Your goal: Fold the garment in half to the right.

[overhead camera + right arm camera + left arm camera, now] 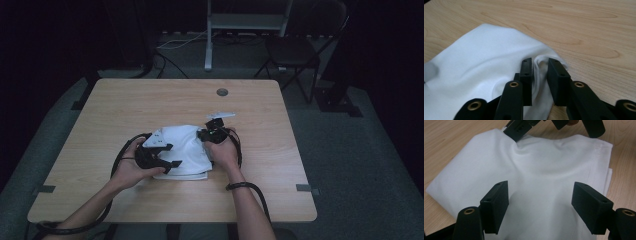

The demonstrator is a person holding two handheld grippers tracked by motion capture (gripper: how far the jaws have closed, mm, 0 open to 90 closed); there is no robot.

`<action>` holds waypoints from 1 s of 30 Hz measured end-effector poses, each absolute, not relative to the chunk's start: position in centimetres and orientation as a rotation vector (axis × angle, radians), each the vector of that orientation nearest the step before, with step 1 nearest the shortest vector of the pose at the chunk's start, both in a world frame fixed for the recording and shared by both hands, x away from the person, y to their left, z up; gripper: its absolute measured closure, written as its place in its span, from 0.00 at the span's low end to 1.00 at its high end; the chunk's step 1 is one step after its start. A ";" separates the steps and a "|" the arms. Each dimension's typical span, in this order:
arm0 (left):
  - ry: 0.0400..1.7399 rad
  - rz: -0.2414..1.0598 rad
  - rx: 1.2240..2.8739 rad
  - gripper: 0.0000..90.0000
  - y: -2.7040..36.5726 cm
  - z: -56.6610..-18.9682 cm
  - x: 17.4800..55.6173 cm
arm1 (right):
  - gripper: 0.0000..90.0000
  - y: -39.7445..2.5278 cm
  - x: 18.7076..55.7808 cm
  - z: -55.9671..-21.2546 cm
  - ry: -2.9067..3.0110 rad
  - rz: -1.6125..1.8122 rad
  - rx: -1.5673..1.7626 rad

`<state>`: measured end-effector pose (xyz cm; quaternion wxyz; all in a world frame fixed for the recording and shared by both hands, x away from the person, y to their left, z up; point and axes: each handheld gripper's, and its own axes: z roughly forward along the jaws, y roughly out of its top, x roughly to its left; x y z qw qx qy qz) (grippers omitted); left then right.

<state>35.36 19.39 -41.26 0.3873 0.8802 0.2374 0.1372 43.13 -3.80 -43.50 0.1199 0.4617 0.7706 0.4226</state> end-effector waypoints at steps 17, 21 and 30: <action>0.609 0.326 2.256 0.33 19.1 -42.0 35.2 | 0.90 -4.8 42.7 -42.8 2.157 1.239 1.406; 0.611 0.322 2.258 0.33 19.1 -42.1 35.2 | 0.90 -5.1 42.7 -42.7 2.140 1.232 1.410; 0.608 0.313 2.262 0.33 19.0 -42.3 35.2 | 0.83 -5.4 42.8 -43.2 2.116 1.143 1.409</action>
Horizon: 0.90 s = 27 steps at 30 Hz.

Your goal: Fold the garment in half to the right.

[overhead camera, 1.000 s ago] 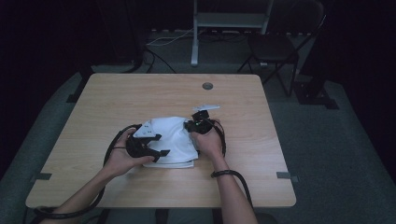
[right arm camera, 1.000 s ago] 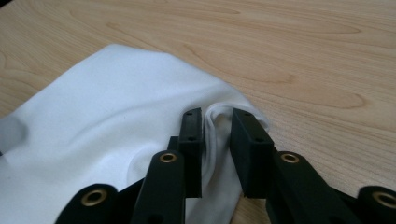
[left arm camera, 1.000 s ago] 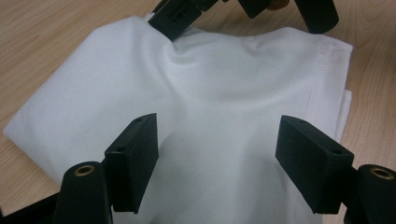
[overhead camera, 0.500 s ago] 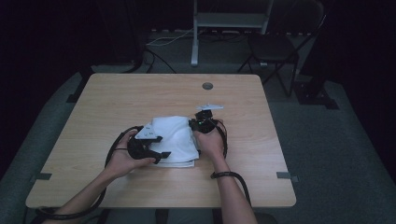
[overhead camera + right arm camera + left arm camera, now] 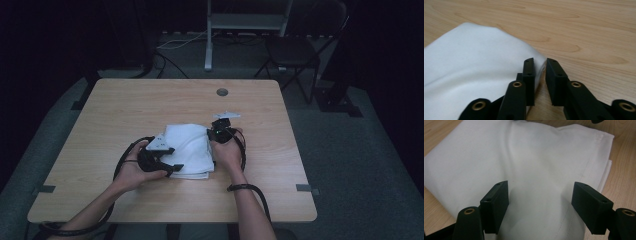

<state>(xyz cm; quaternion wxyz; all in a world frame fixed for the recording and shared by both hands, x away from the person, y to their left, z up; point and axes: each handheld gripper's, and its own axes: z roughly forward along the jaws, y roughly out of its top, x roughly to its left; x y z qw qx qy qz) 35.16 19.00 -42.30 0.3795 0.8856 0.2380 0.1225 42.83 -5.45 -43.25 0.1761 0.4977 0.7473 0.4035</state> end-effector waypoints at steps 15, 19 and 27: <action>0.617 0.295 2.211 0.33 21.1 -41.5 33.8 | 0.69 -7.0 36.6 -41.9 2.299 1.170 1.304; 0.592 0.296 2.240 0.33 21.4 -41.4 33.2 | 0.68 -7.6 34.9 -42.3 2.335 1.190 1.315; 0.581 0.273 2.268 0.33 21.9 -42.1 32.3 | 0.69 -7.7 33.3 -43.1 2.385 1.161 1.308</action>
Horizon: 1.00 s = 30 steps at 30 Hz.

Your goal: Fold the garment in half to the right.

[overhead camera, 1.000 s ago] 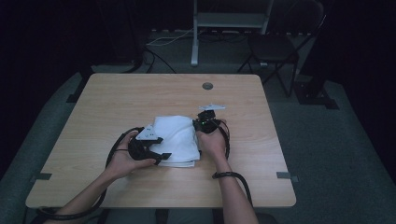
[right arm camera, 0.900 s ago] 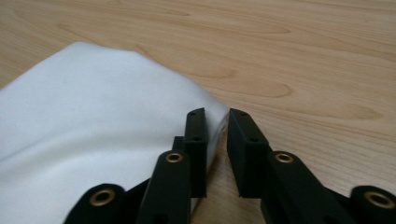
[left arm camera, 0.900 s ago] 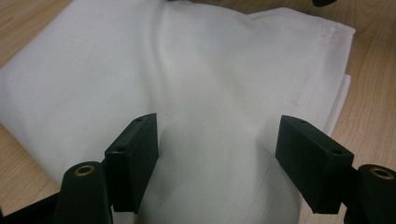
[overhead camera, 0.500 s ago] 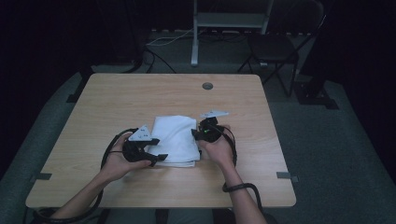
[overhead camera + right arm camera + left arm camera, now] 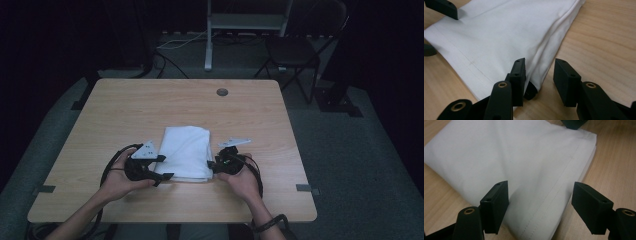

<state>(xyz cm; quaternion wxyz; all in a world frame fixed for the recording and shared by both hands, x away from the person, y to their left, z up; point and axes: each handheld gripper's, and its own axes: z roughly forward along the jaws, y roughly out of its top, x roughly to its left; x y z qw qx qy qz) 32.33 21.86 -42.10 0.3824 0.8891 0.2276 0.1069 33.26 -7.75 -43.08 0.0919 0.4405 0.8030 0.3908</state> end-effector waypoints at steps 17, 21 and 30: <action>0.651 0.276 2.245 0.33 21.5 -43.0 34.1 | 0.68 -5.8 34.0 -43.4 2.329 1.002 1.177; 0.683 0.289 2.236 0.33 21.3 -43.1 35.6 | 0.68 -5.2 36.0 -43.3 2.298 0.967 1.166; 0.730 0.297 2.193 0.33 21.3 -42.6 38.4 | 0.65 -4.6 38.3 -42.9 2.231 0.973 1.194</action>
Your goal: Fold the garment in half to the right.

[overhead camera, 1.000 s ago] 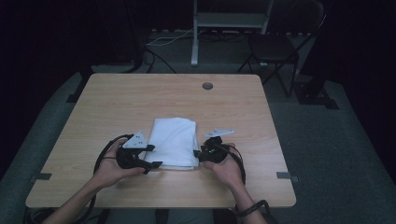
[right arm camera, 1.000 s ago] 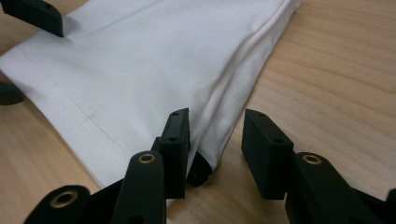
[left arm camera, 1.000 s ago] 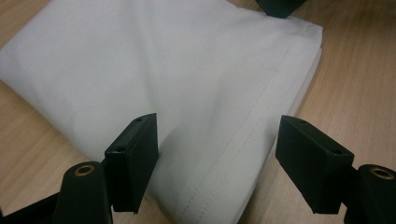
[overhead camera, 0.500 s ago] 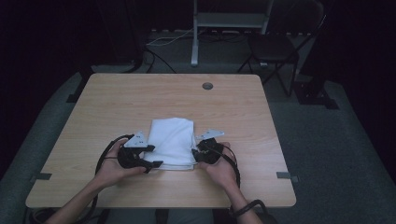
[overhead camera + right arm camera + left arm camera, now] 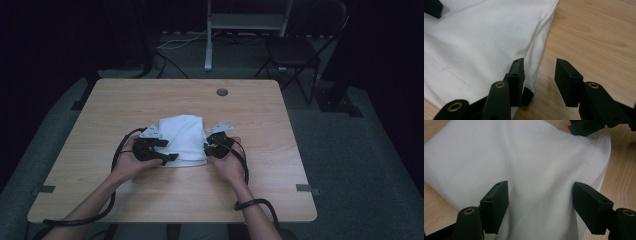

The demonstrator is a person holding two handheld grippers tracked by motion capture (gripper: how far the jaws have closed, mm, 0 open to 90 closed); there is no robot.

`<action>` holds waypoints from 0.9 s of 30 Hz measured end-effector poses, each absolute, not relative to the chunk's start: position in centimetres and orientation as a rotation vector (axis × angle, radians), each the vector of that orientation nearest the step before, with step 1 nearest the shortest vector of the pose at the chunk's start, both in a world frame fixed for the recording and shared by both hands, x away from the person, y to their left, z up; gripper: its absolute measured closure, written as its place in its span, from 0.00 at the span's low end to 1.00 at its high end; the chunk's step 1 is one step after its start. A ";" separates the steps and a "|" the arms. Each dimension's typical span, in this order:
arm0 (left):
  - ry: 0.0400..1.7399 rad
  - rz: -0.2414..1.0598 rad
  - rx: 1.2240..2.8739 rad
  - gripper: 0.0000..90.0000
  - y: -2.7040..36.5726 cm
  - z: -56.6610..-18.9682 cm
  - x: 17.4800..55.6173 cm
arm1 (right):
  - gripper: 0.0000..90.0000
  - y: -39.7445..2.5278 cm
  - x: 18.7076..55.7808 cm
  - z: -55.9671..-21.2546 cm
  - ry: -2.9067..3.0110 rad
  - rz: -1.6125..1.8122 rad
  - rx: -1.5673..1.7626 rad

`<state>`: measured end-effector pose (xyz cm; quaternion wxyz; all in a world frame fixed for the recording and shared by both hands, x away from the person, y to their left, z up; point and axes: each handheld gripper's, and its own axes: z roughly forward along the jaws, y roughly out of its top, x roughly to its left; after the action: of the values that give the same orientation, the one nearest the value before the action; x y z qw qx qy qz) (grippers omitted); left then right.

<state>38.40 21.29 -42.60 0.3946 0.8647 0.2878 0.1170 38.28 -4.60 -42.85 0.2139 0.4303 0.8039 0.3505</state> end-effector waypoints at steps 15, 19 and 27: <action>0.603 0.292 2.239 0.33 23.4 -41.0 32.9 | 0.60 -4.0 35.5 -42.1 2.265 1.046 1.112; 0.578 0.281 2.267 0.33 23.1 -41.4 32.4 | 0.60 -3.6 35.6 -42.5 2.278 1.037 1.105; 0.621 0.258 2.282 0.33 22.9 -42.2 33.6 | 0.60 -3.0 35.5 -42.9 2.289 1.013 1.102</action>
<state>33.65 22.94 -42.19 0.3723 0.8903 0.2422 0.1005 35.49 -3.01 -42.94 0.2020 0.3948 0.8196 0.3627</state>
